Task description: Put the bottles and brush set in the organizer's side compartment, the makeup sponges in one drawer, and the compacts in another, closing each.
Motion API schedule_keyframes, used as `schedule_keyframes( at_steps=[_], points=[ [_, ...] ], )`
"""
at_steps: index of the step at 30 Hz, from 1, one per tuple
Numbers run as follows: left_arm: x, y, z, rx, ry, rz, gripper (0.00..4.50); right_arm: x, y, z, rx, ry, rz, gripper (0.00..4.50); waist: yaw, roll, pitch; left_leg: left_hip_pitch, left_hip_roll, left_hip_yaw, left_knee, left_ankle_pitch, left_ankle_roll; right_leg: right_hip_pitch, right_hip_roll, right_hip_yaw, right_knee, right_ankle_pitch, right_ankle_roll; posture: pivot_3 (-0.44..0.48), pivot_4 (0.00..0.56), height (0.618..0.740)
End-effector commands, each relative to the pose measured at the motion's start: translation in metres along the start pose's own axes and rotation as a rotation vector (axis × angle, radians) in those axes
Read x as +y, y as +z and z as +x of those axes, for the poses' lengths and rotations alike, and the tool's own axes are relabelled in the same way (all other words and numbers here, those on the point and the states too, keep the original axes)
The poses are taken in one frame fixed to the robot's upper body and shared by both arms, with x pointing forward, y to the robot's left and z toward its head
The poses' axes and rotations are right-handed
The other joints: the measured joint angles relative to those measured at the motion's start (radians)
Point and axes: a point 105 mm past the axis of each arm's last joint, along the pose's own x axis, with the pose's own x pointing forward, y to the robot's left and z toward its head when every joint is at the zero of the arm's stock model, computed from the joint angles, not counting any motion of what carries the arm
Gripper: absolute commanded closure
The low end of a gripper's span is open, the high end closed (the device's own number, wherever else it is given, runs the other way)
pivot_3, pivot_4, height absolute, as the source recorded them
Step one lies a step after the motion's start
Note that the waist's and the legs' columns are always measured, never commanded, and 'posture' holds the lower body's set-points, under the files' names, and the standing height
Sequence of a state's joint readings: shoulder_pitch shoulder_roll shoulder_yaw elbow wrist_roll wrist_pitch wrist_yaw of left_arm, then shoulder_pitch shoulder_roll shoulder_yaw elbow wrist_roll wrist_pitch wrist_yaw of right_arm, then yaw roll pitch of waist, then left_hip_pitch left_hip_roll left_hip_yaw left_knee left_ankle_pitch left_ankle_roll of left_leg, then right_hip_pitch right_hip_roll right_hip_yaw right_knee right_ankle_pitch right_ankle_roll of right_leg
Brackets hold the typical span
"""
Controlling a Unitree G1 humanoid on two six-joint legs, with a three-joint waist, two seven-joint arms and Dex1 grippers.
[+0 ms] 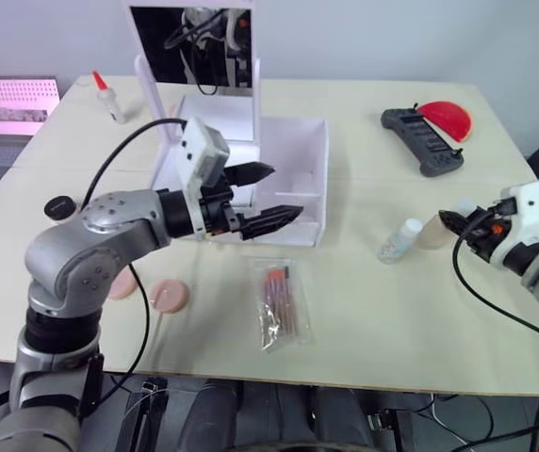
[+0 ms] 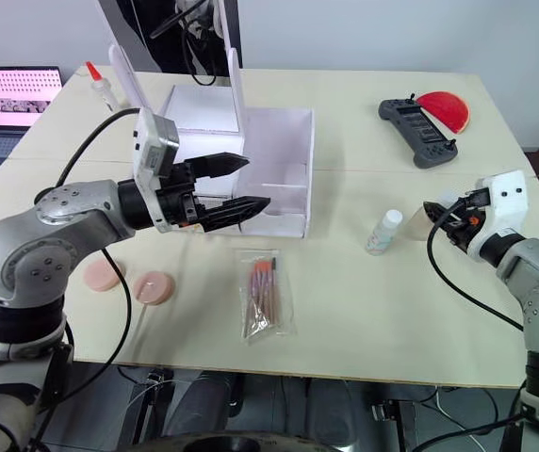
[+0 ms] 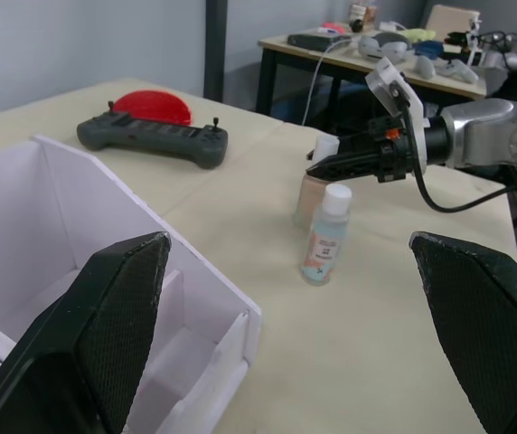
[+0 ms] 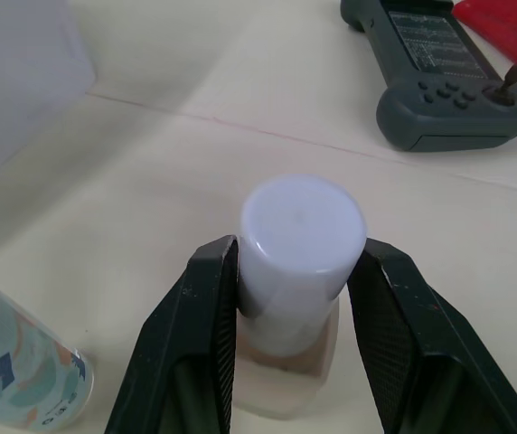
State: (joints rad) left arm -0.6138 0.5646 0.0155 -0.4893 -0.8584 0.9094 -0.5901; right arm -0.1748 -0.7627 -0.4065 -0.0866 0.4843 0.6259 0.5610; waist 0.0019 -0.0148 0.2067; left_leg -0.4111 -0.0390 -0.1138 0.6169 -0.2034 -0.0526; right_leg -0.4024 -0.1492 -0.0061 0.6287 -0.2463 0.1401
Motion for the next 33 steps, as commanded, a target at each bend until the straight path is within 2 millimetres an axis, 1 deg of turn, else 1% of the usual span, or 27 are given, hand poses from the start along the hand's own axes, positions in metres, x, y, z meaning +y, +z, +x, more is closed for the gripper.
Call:
schedule_keyframes(
  at_steps=[1,7,10,13,14,17,19,21,23,24,26,28,33],
  points=[
    [-0.002,0.011,-0.005,-0.034,0.012,0.049,0.00,-0.003,0.015,-0.001,-0.066,-0.006,-0.013,2.63,0.000,0.000,0.000,0.000,0.000,0.000,0.000,0.000,0.000,0.000,0.000,0.000,0.000,0.000,0.000,0.000,0.150,0.740],
    [-0.001,0.010,-0.005,-0.032,0.015,0.050,0.00,-0.005,0.018,-0.004,-0.089,-0.003,0.002,2.63,0.002,0.000,0.000,0.000,0.000,0.000,0.000,0.000,0.000,0.000,0.000,0.000,0.000,0.000,0.000,0.000,0.150,0.740],
    [-0.001,0.009,-0.004,-0.032,0.012,0.049,0.00,-0.006,0.016,-0.008,-0.085,-0.007,0.008,2.63,0.003,0.000,0.000,0.000,0.000,0.000,0.000,0.000,0.000,0.000,0.000,0.000,0.000,0.000,0.000,0.000,0.150,0.740],
    [-0.001,0.009,-0.003,-0.033,0.008,0.048,0.00,-0.008,0.013,-0.010,-0.072,-0.021,0.011,3.47,0.003,0.000,0.000,0.000,0.000,0.000,0.000,0.000,0.000,0.000,0.000,0.000,0.000,0.000,0.000,0.000,0.150,0.740],
    [-0.001,0.009,-0.003,-0.033,0.007,0.049,0.00,-0.009,0.011,-0.010,-0.065,-0.023,0.010,3.67,0.003,0.000,0.000,0.000,0.000,0.000,0.000,0.000,0.000,0.000,0.000,0.000,0.000,0.000,0.000,0.000,0.150,0.740],
    [-0.001,0.009,-0.002,-0.034,0.005,0.053,0.00,-0.008,0.010,-0.010,-0.065,-0.018,0.011,3.67,0.003,0.000,0.000,0.000,0.000,0.000,0.000,0.000,0.000,0.000,0.000,0.000,0.000,0.000,0.000,0.000,0.150,0.740],
    [0.000,0.009,-0.003,-0.033,0.006,0.053,0.00,-0.008,0.015,-0.010,-0.091,-0.021,0.020,3.67,0.003,0.000,0.000,0.000,0.000,0.000,0.000,0.000,0.000,0.000,0.000,0.000,0.000,0.000,0.000,0.000,0.150,0.740],
    [0.001,0.009,-0.004,-0.033,0.010,0.052,0.00,-0.008,0.022,-0.011,-0.121,-0.015,0.024,3.67,0.003,0.000,0.000,0.000,0.000,0.000,0.000,0.000,0.000,0.000,0.000,0.000,0.000,0.000,0.000,0.000,0.150,0.740],
    [0.002,0.009,-0.005,-0.032,0.015,0.051,0.00,-0.006,0.034,-0.012,-0.167,0.012,0.044,3.67,0.001,0.000,0.000,0.000,0.000,0.000,0.000,0.000,0.000,0.000,0.000,0.000,0.000,0.000,0.000,0.000,0.150,0.740],
    [0.002,0.009,-0.006,-0.032,0.019,0.051,0.00,-0.004,0.042,-0.012,-0.189,0.037,0.048,3.67,-0.001,0.000,0.000,0.000,0.000,0.000,0.000,0.000,0.000,0.000,0.000,0.000,0.000,0.000,0.000,0.000,0.150,0.740],
    [0.005,0.009,-0.009,-0.031,0.035,0.053,0.00,0.006,0.064,-0.011,-0.241,0.117,0.071,3.67,-0.009,0.000,0.000,0.000,0.000,0.000,0.000,0.000,0.000,0.000,0.000,0.000,0.000,0.000,0.000,0.000,0.150,0.740],
    [0.009,0.008,-0.015,-0.031,0.062,0.056,0.00,0.027,0.090,-0.007,-0.266,0.252,0.053,3.67,-0.019,0.001,0.000,0.000,0.000,0.000,0.000,0.000,0.000,0.000,0.000,0.000,0.000,0.000,0.000,0.000,0.150,0.740],
    [0.013,0.004,-0.032,-0.011,0.122,0.069,0.00,0.081,0.129,0.002,-0.242,0.560,-0.036,3.67,-0.022,0.001,0.001,0.001,0.001,0.000,-0.003,0.000,0.000,-0.001,0.001,0.000,0.000,0.000,0.000,0.000,0.150,0.740]
  ],
)
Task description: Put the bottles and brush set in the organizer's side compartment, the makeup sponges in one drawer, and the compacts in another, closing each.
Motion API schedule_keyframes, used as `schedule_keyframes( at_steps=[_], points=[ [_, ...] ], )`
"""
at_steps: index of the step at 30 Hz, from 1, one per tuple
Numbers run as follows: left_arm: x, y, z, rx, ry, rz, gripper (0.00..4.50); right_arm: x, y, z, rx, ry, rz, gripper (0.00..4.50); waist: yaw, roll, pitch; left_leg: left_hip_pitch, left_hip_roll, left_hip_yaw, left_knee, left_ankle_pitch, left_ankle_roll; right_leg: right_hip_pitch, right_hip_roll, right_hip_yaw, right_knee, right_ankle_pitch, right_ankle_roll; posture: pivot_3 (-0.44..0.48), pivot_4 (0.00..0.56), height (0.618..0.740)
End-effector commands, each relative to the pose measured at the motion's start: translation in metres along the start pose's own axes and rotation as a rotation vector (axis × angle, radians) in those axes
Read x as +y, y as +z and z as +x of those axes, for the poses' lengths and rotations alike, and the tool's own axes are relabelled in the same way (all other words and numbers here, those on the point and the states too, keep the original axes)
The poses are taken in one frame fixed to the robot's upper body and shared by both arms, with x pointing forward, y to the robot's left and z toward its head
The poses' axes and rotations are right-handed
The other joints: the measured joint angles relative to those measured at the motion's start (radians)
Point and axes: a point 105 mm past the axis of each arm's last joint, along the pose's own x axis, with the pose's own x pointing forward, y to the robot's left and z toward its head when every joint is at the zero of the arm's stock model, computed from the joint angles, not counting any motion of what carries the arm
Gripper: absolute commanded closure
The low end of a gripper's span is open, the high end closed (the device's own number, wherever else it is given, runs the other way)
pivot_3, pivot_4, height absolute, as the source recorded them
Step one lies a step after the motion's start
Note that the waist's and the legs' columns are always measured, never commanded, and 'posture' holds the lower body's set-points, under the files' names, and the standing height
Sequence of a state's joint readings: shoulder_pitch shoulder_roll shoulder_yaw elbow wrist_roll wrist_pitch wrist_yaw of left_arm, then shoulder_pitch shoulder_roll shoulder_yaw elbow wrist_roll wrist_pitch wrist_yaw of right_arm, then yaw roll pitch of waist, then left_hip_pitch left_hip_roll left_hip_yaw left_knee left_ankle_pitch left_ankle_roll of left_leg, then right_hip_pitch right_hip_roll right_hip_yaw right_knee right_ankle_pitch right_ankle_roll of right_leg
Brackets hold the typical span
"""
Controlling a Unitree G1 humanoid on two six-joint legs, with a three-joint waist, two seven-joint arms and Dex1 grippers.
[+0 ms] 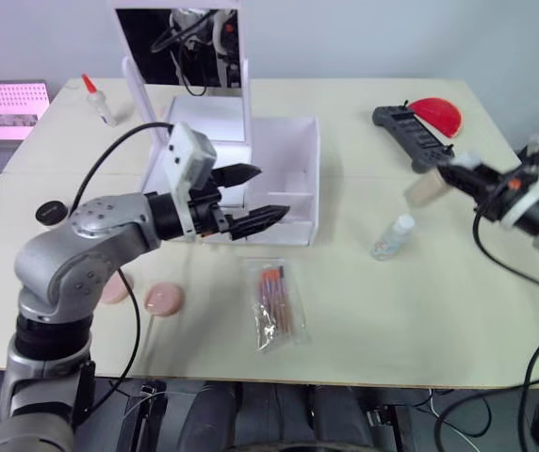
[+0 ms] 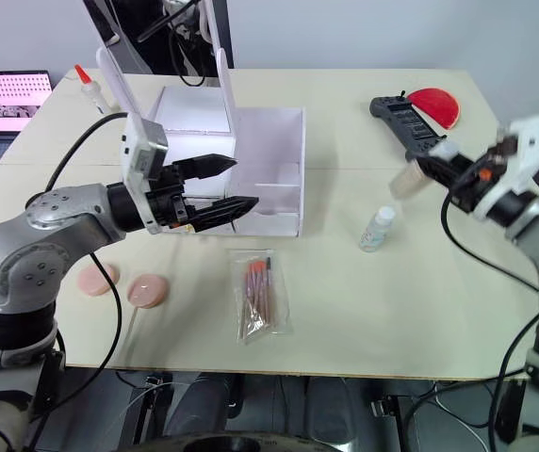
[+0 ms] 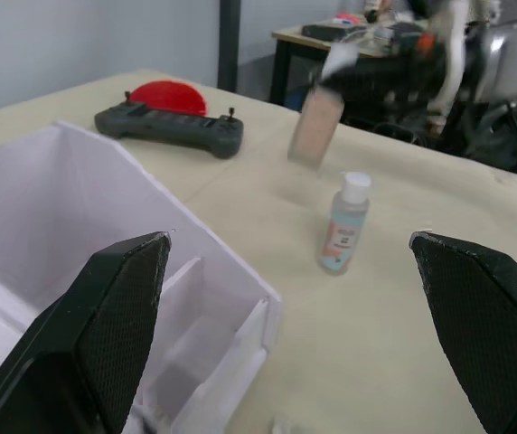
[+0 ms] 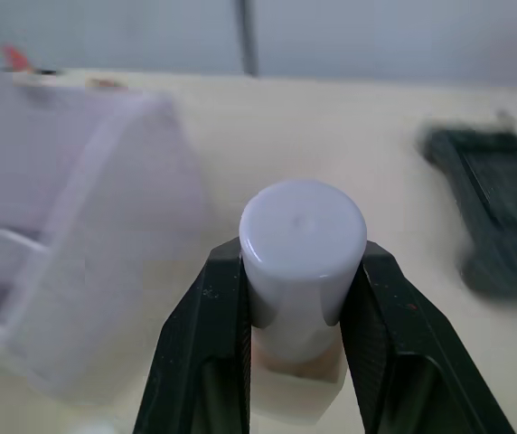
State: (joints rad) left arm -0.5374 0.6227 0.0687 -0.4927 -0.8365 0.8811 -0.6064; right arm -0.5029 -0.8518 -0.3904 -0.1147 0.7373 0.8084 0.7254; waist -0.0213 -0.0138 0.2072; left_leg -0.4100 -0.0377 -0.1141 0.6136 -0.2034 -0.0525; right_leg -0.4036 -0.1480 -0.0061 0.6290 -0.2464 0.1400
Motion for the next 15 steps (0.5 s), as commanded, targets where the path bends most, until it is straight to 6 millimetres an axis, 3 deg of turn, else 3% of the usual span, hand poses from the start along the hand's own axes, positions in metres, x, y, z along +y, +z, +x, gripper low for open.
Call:
schedule_keyframes(
  at_steps=[1,7,12,15],
  points=[
    [0.002,0.012,-0.015,-0.037,0.051,0.065,0.00,0.038,0.023,0.022,0.009,0.234,-0.046,3.67,0.001,0.000,0.000,0.000,0.000,0.000,0.000,0.000,0.000,0.000,0.001,0.000,0.000,0.000,0.000,0.000,0.150,0.740],
    [0.002,0.011,-0.049,-0.009,0.153,0.087,0.00,0.091,0.044,0.061,0.082,0.587,-0.143,3.67,0.007,0.000,0.000,-0.003,0.000,-0.001,0.000,0.000,0.000,-0.002,0.000,0.000,-0.002,0.000,0.001,0.000,0.150,0.740],
    [-0.001,0.006,-0.077,0.027,0.235,0.094,0.00,0.116,0.044,0.088,0.124,0.734,-0.223,3.67,0.002,0.000,0.000,-0.004,0.000,-0.001,-0.001,0.000,0.000,-0.004,0.000,0.000,-0.002,0.000,0.001,0.000,0.150,0.740],
    [-0.007,-0.001,-0.101,0.065,0.310,0.088,0.00,0.132,0.033,0.105,0.142,0.815,-0.281,3.67,0.001,0.000,0.000,-0.004,0.000,-0.001,-0.001,0.000,0.000,-0.004,0.000,0.000,-0.002,0.000,0.001,0.000,0.150,0.740]
  ],
)
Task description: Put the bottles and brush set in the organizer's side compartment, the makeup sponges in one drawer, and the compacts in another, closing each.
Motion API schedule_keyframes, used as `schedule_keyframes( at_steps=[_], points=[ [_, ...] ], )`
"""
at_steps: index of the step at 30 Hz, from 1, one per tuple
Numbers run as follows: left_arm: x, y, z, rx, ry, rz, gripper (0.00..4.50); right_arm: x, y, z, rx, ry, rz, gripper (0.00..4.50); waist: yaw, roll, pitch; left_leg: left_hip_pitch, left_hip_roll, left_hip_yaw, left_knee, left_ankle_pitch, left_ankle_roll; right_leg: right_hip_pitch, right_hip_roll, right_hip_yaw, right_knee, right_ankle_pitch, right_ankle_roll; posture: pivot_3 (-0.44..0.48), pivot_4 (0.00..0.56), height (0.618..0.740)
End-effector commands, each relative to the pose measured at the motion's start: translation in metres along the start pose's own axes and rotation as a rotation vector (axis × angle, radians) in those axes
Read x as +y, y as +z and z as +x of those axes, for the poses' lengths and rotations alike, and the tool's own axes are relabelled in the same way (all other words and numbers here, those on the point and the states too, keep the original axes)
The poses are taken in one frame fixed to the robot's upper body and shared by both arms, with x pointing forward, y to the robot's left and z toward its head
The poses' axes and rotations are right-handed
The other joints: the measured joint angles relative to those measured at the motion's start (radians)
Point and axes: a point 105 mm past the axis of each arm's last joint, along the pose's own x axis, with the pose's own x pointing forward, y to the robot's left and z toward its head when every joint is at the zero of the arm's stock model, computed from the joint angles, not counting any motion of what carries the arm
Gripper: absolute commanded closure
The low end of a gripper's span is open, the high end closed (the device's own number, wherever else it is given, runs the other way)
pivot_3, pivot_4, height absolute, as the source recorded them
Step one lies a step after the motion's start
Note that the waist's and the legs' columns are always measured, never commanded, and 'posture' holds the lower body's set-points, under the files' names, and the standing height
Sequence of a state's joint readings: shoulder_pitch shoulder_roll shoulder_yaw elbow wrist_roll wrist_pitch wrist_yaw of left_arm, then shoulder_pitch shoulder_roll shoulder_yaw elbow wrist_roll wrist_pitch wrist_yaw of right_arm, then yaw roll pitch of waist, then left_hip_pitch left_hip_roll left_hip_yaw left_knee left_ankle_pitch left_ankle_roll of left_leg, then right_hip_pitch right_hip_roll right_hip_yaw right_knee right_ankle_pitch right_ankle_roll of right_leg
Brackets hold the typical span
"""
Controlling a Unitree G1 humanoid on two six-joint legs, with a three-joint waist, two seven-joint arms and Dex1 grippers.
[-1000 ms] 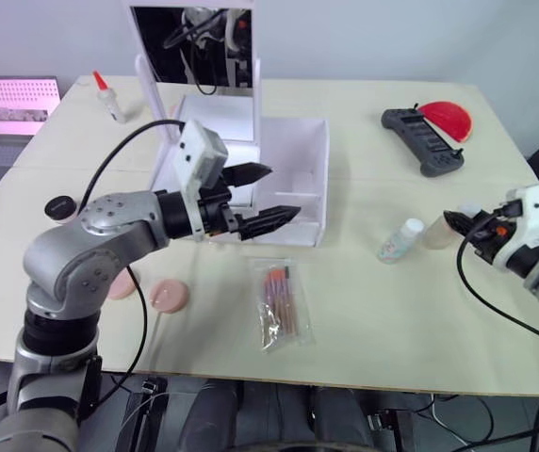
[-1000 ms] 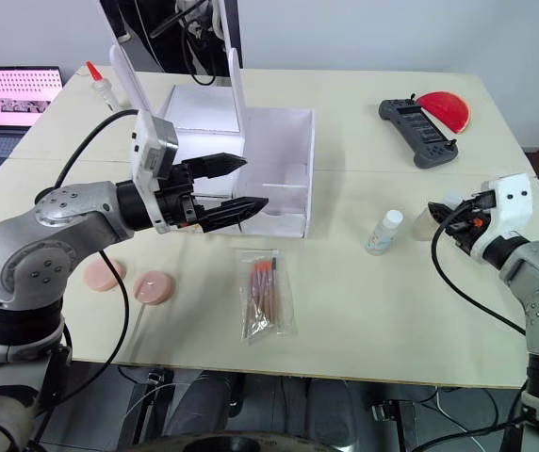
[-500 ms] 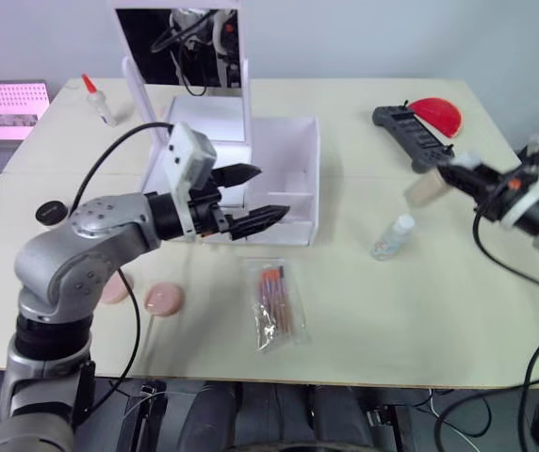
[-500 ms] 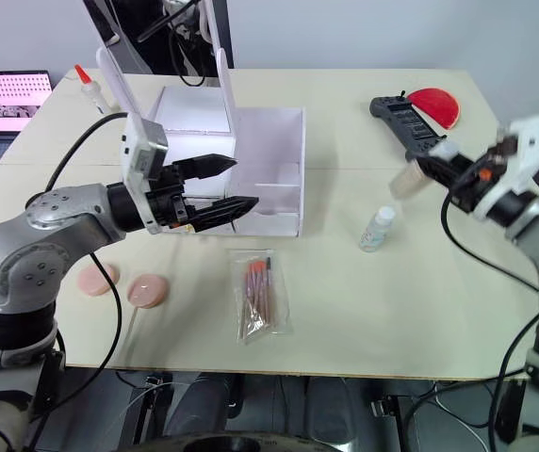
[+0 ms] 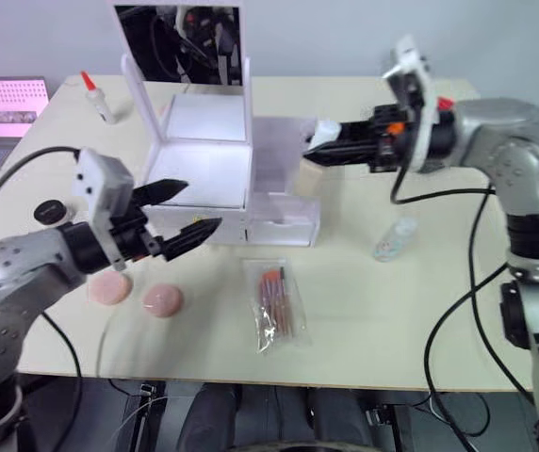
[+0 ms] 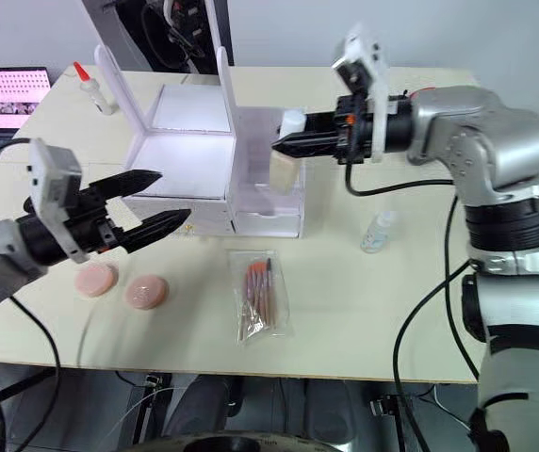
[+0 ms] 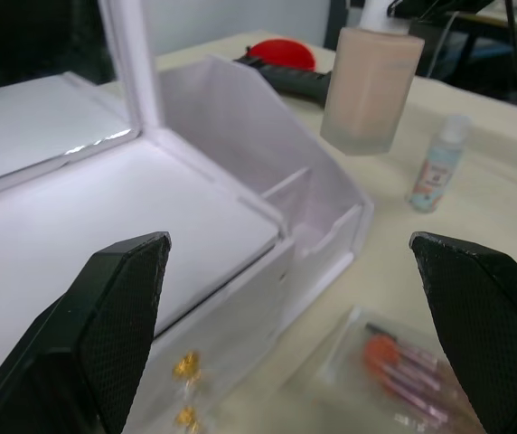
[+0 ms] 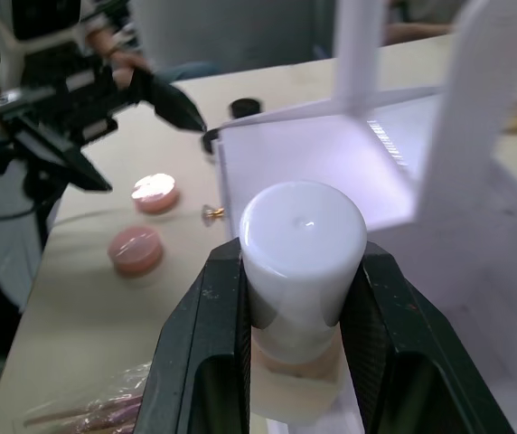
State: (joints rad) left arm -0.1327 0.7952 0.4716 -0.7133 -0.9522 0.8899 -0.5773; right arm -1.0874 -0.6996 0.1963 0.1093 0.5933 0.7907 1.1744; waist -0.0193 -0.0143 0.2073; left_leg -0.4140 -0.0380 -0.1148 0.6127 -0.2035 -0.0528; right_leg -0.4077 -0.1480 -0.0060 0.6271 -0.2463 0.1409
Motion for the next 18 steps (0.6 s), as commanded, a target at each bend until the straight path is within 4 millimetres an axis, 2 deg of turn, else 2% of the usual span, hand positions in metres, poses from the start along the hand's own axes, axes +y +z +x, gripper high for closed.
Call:
schedule_keyframes(
  at_steps=[1,7,12,18],
  points=[
    [-0.003,0.007,-0.021,-0.006,0.062,0.044,0.00,0.000,0.006,0.016,0.007,0.053,-0.119,3.67,-0.001,0.000,0.000,0.000,0.000,0.000,0.000,0.000,0.000,0.000,0.000,0.000,0.000,0.000,0.000,0.000,0.150,0.740],
    [-0.009,0.004,-0.025,-0.001,0.093,0.033,0.00,-0.010,-0.015,0.032,0.052,0.060,-0.218,3.67,0.006,0.000,0.000,0.000,0.000,0.000,0.001,0.001,-0.002,0.000,0.000,0.000,0.001,0.000,-0.002,0.000,0.150,0.740],
    [-0.010,0.002,-0.025,0.004,0.103,0.025,0.00,-0.018,-0.022,0.034,0.078,0.073,-0.248,3.67,0.000,0.000,0.000,0.000,0.000,0.000,0.000,0.001,-0.002,-0.001,0.001,0.000,0.002,0.001,-0.002,0.000,0.150,0.740],
    [-0.012,0.000,-0.021,0.006,0.096,0.020,0.00,-0.031,-0.048,0.030,0.157,0.066,-0.234,3.67,-0.004,0.000,0.000,0.000,0.002,0.000,-0.001,0.001,-0.002,-0.002,0.004,0.001,0.002,0.001,-0.002,0.000,0.150,0.740]
  ],
)
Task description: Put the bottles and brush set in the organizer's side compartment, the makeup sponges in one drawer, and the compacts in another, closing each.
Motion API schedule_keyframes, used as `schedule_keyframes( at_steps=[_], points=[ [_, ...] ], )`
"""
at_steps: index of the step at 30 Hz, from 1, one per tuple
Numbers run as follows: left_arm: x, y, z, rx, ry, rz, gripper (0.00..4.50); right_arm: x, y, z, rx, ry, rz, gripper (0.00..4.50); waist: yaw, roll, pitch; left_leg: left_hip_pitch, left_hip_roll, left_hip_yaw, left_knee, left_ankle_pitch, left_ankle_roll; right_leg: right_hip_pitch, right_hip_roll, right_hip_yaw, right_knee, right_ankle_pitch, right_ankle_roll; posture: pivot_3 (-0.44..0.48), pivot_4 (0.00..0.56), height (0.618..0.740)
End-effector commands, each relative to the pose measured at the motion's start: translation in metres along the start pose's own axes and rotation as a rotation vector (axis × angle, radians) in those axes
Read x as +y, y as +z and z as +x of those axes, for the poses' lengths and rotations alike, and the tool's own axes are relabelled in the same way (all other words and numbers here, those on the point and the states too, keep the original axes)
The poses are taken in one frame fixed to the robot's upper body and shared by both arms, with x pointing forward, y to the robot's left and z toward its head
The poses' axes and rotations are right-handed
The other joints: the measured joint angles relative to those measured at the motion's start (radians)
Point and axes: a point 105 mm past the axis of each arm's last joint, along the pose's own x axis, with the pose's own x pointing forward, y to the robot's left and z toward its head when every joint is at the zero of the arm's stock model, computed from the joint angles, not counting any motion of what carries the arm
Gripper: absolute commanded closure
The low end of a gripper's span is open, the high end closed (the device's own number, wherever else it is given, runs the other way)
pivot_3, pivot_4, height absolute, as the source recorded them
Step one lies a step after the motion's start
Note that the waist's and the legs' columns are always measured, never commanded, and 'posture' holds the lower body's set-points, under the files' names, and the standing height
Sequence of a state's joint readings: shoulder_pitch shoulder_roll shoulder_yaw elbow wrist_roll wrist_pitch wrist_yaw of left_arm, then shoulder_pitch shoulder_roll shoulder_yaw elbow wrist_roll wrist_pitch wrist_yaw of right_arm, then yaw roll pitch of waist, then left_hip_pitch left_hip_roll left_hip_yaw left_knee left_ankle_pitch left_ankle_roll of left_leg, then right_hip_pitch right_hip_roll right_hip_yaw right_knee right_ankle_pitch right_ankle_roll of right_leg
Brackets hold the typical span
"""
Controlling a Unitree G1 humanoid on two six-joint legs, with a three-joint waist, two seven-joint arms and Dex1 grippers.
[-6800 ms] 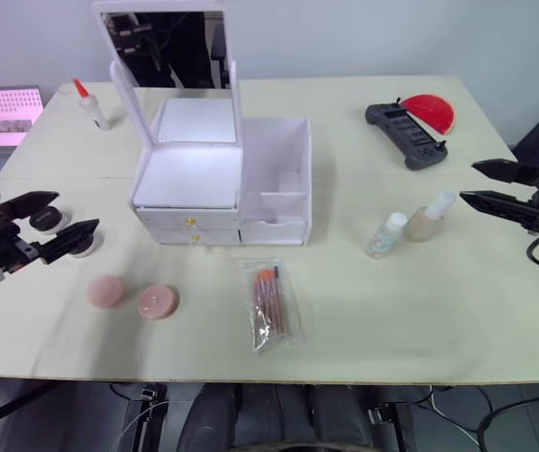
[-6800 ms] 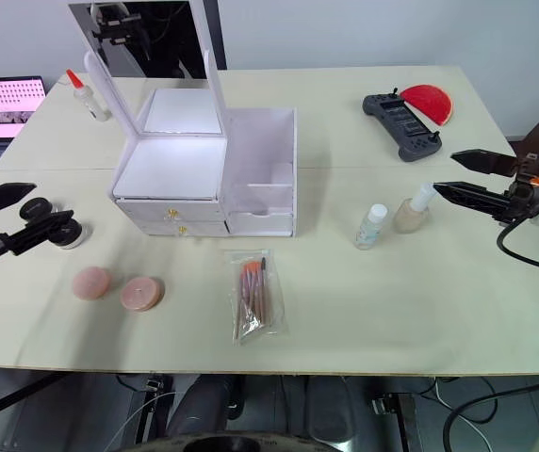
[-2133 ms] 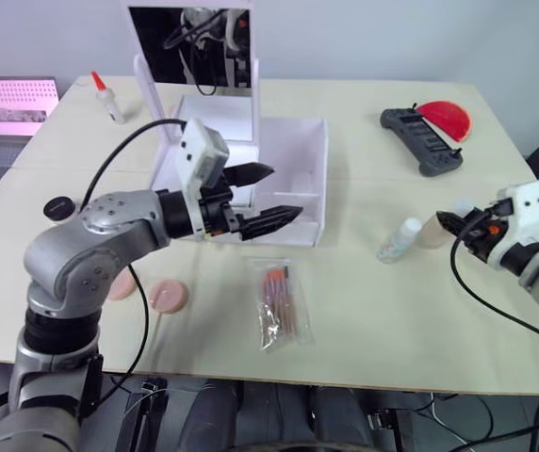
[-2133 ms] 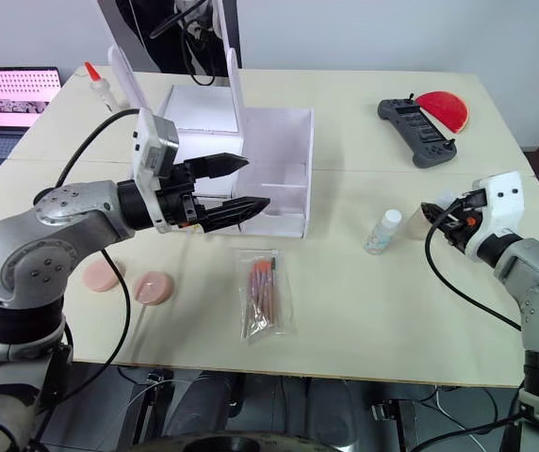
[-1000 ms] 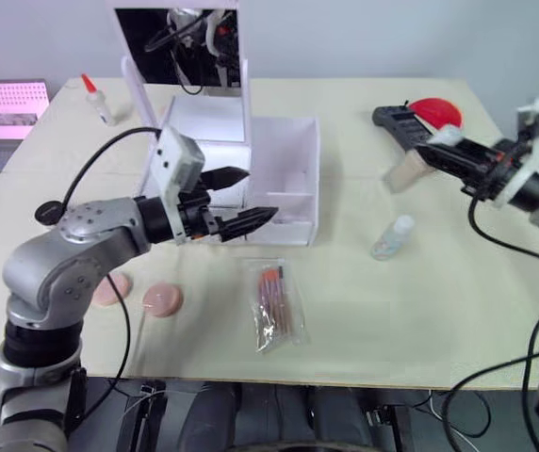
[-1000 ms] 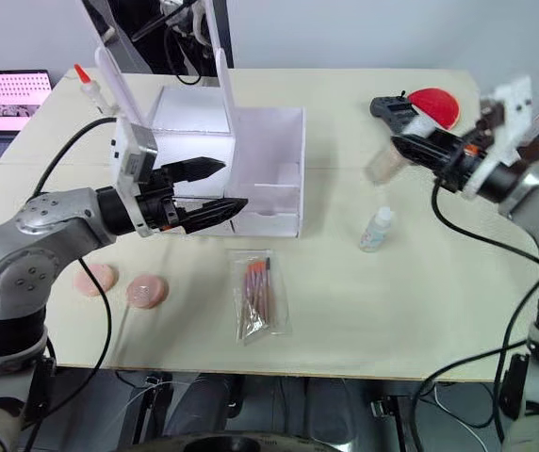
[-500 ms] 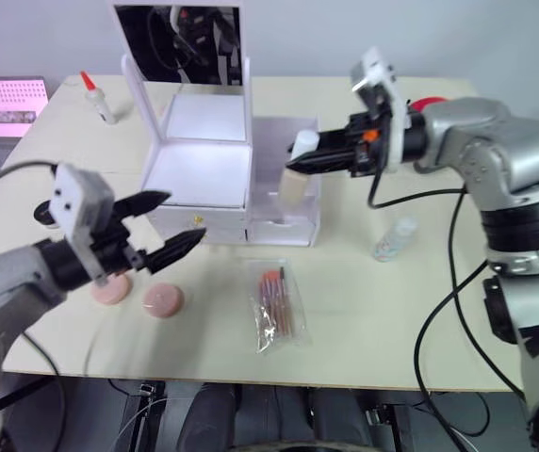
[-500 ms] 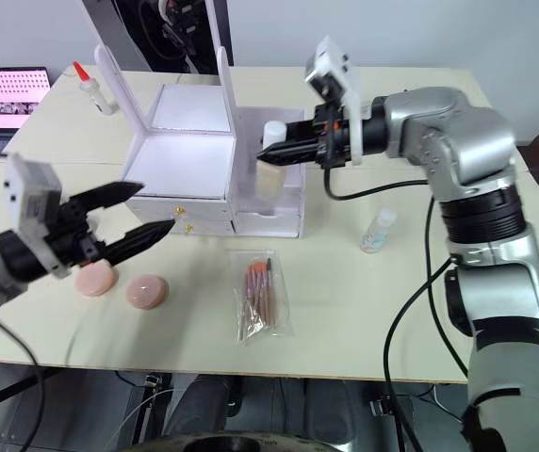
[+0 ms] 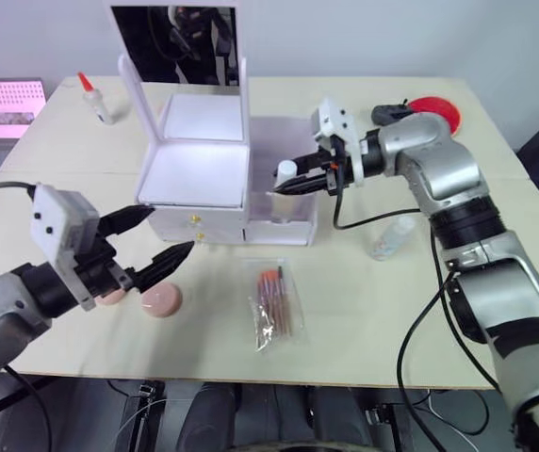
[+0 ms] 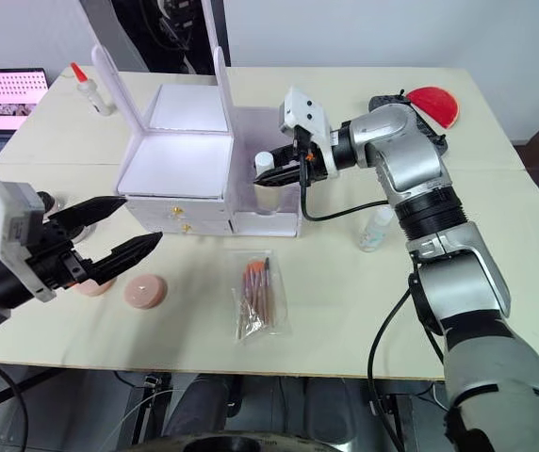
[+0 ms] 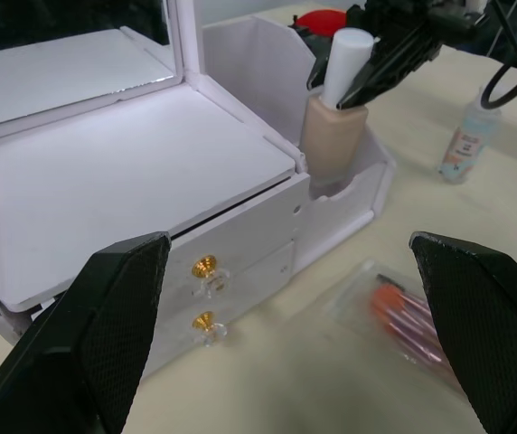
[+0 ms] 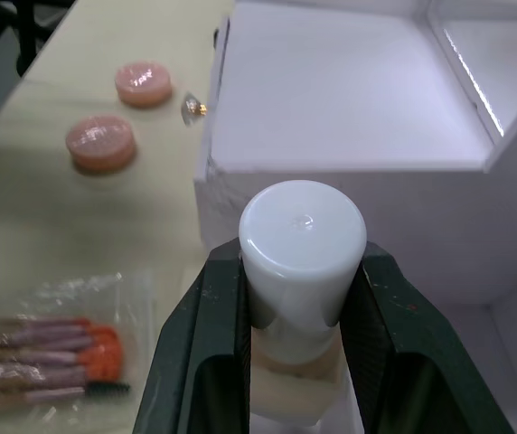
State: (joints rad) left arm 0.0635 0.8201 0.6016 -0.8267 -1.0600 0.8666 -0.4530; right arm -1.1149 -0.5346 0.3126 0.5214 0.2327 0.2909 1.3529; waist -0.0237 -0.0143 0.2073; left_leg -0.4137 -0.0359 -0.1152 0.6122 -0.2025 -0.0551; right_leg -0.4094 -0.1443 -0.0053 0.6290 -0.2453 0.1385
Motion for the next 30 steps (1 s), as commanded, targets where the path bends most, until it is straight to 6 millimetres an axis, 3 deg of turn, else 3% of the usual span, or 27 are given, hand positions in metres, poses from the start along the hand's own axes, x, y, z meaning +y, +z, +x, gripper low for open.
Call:
schedule_keyframes(
  at_steps=[1,6,14,21,22,25,30],
  points=[
    [-0.004,0.007,0.001,-0.025,-0.015,0.032,0.00,-0.003,0.007,-0.001,-0.001,0.015,-0.049,3.67,0.000,0.000,0.000,0.000,0.000,0.000,0.000,0.000,0.000,0.000,0.000,0.000,0.000,0.000,0.000,0.000,0.150,0.740],
    [-0.004,0.008,0.003,-0.026,-0.027,0.034,0.00,-0.003,-0.011,0.002,0.033,0.013,-0.044,3.67,0.000,0.000,0.000,0.000,0.000,0.000,0.000,0.000,0.000,0.000,0.001,0.000,0.000,0.000,-0.001,0.000,0.150,0.740],
    [-0.006,0.011,0.006,-0.047,-0.039,0.029,0.00,-0.003,-0.017,0.001,0.037,0.028,-0.003,3.67,0.000,0.000,0.000,0.000,0.001,0.000,0.000,0.000,0.000,0.000,0.001,0.001,0.000,0.001,-0.001,0.000,0.150,0.740],
    [-0.007,0.011,0.008,-0.044,-0.049,0.026,0.00,-0.004,-0.014,-0.011,0.029,0.037,0.019,0.35,0.001,0.000,0.000,0.001,0.001,0.000,0.000,0.000,0.000,0.000,0.001,0.001,0.000,0.001,-0.001,0.000,0.150,0.740],
    [-0.007,0.011,0.009,-0.044,-0.050,0.026,0.00,-0.004,-0.012,-0.013,0.018,0.036,0.023,0.03,0.001,0.000,0.000,0.001,0.001,0.000,0.000,0.000,0.000,0.000,0.001,0.001,0.000,0.001,-0.001,0.000,0.150,0.740],
    [-0.006,0.011,0.011,-0.048,-0.055,0.026,0.00,-0.005,0.000,-0.022,-0.030,0.032,0.040,0.03,0.002,0.000,0.000,0.001,0.001,0.000,0.001,0.000,0.000,0.000,0.001,0.001,0.001,0.001,-0.001,0.000,0.150,0.740],
    [-0.006,0.015,0.014,-0.067,-0.087,0.020,0.00,0.000,0.037,-0.058,-0.186,0.033,0.123,0.03,0.004,0.000,0.000,0.001,0.001,0.000,0.000,0.000,0.000,0.000,0.001,0.001,0.000,0.001,-0.001,0.000,0.150,0.740]
  ],
)
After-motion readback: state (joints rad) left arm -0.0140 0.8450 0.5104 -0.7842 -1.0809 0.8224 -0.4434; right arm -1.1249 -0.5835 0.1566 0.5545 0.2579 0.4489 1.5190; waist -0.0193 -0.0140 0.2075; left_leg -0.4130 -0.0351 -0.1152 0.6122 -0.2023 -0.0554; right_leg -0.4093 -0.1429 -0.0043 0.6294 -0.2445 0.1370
